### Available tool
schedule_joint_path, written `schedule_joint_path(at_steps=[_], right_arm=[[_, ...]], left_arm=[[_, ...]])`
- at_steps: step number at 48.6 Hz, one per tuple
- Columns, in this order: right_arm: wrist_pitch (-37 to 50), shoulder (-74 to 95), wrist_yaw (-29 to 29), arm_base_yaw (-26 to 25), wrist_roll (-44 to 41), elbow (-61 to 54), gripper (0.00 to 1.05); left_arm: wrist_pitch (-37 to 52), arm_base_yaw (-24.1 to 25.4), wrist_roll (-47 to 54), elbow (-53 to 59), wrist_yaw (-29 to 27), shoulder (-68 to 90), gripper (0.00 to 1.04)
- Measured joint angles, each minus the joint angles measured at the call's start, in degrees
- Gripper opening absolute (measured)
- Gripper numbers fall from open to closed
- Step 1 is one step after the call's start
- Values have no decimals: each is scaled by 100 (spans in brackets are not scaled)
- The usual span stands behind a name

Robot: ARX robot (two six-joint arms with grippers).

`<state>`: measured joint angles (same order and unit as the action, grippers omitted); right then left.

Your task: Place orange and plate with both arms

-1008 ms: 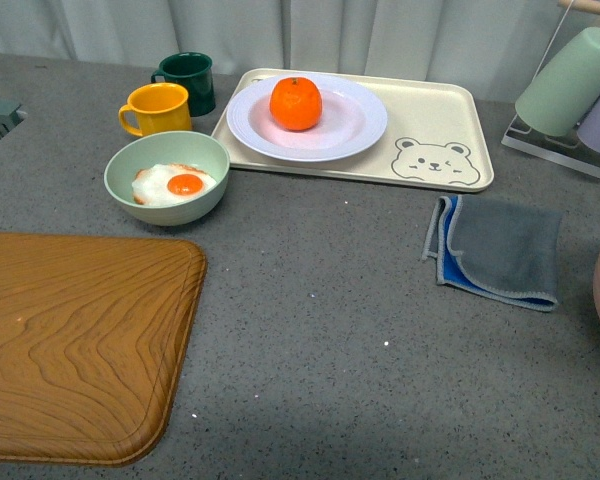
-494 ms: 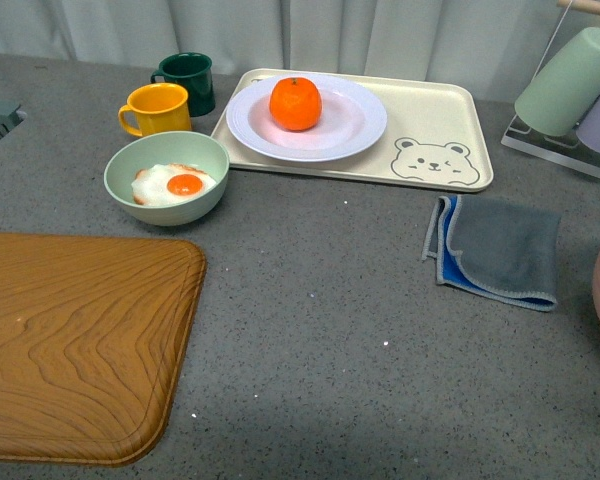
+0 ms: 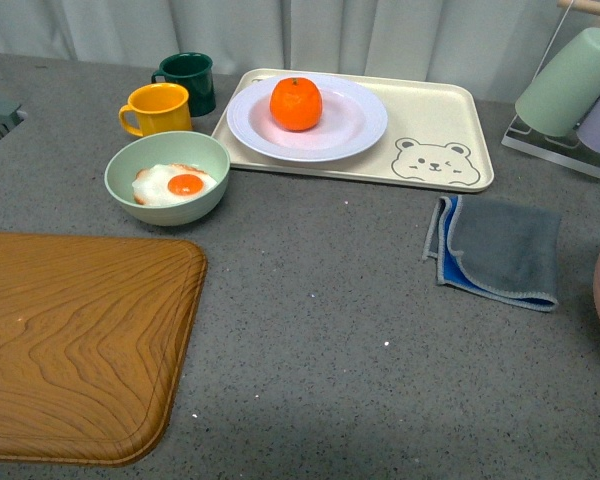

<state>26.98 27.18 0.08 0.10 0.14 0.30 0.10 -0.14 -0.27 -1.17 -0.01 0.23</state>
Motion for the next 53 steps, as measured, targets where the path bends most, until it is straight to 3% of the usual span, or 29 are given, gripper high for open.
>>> schedule_joint_path(at_steps=[44,49,53], right_arm=[[-1650,-1692,0,0,0,0,1],[-2588,-2422,-15,0,-2,2,1],[-2662,-2673,-15,0,-11,4,2]], left_arm=[[0,0,0,0,0,0,98],[0,0,0,0,0,-2,98],[-2,0,2,0,-2,0,98]])
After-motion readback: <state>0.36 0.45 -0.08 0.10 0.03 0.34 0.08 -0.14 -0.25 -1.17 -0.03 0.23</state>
